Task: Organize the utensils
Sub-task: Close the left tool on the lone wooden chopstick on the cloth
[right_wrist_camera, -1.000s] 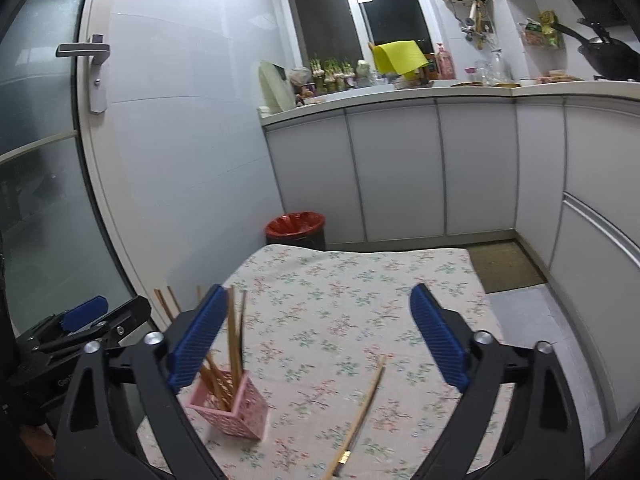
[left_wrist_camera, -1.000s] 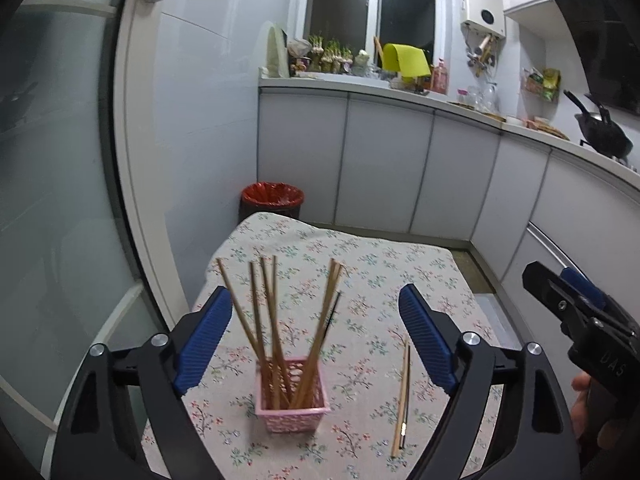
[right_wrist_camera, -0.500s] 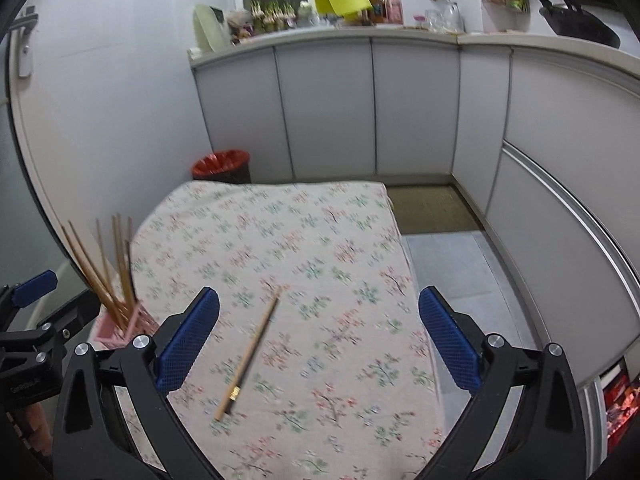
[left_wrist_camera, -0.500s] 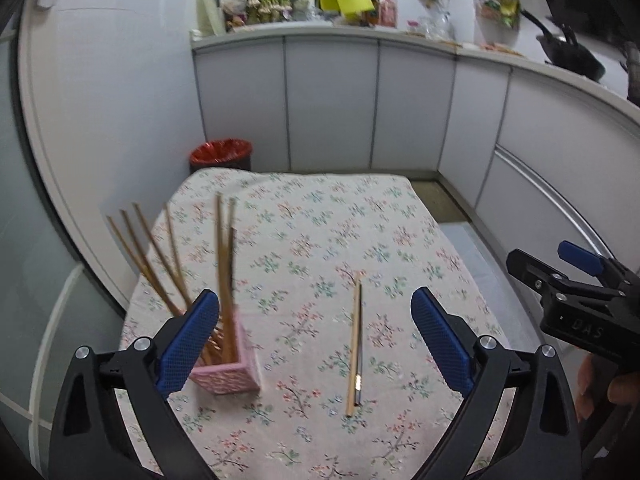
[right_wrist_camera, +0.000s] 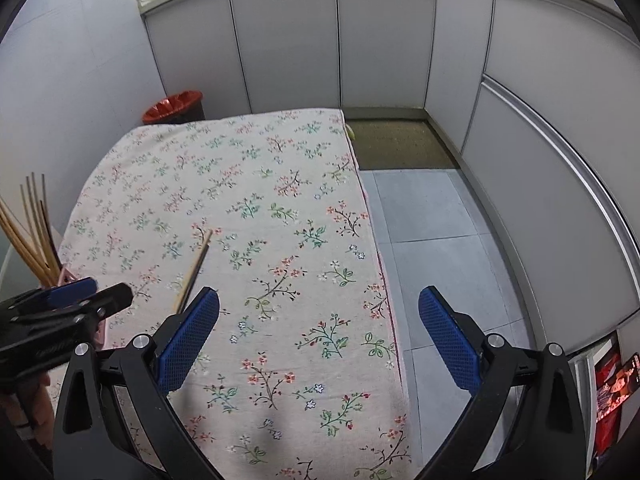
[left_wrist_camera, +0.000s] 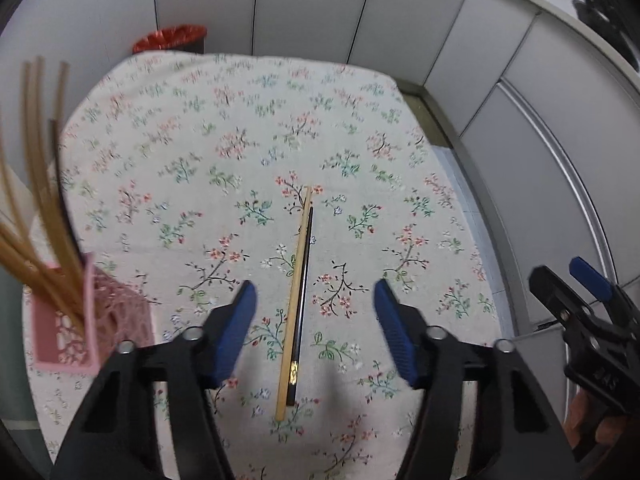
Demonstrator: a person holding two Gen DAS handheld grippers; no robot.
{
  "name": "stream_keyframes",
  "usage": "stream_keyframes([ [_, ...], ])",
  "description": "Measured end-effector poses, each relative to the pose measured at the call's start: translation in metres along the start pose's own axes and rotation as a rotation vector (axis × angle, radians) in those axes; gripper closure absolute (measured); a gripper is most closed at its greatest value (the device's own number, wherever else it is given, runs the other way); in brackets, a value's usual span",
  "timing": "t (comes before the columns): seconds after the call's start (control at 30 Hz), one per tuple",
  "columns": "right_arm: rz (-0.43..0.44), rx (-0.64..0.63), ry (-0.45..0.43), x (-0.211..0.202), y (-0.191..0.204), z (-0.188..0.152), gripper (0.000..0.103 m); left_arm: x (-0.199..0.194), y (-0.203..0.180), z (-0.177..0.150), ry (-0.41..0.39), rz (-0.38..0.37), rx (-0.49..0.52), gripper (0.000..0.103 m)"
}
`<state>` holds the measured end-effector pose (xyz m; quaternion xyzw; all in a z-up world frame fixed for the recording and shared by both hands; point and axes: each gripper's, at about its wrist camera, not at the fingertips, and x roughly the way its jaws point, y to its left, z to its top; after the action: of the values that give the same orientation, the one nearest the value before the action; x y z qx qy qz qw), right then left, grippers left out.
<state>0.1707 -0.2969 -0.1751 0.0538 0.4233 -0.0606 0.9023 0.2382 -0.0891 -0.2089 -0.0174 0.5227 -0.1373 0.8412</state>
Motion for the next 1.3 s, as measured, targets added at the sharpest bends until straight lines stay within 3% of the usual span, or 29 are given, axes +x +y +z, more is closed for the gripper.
stream_keyframes([
  [0.03,0.002,0.001,0.011,0.004,-0.001,0.0,0.007,0.007,0.001,0.002,0.01,0.001,0.001,0.061],
  [0.23,0.04,0.019,0.081,0.031,0.0,0.004,0.007,0.051,0.011,0.025,0.033,0.002,-0.015,0.082],
  [0.43,0.056,0.057,0.142,0.06,0.0,0.01,0.007,0.088,0.016,0.041,0.076,-0.029,-0.04,0.094],
  [0.77,0.061,0.077,0.164,0.075,0.007,0.017,0.007,0.115,0.011,0.049,0.101,-0.017,-0.014,0.097],
  [1.0,0.052,0.068,0.177,0.081,0.01,0.015,0.007,0.124,0.017,0.052,0.101,-0.015,-0.028,0.094],
  [1.3,0.055,0.077,0.18,0.085,0.015,0.016,0.007,0.105,0.023,0.046,0.07,0.042,0.012,0.097],
])
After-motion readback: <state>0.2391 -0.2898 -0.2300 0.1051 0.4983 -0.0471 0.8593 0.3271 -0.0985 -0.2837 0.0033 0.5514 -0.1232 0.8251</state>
